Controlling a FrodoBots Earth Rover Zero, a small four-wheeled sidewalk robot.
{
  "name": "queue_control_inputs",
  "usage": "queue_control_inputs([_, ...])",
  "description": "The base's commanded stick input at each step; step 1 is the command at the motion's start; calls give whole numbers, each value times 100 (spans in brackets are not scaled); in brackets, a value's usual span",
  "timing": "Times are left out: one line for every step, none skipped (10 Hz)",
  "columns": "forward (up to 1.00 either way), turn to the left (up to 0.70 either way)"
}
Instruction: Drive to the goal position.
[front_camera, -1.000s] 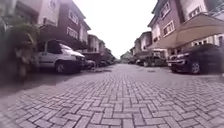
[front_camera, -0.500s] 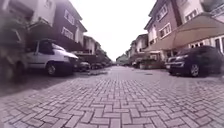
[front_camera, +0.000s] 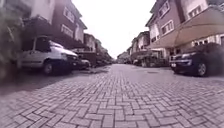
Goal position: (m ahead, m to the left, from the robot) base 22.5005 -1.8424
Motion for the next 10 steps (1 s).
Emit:
queue_control_inputs([69,3])
queue_control_inputs([69,3])
queue_control_inputs([69,3])
queue_control_inputs([69,3])
queue_control_inputs([69,3])
queue_control_inputs([69,3])
queue_control_inputs([69,3])
queue_control_inputs([69,3])
queue_control_inputs([69,3])
queue_control_inputs([69,3])
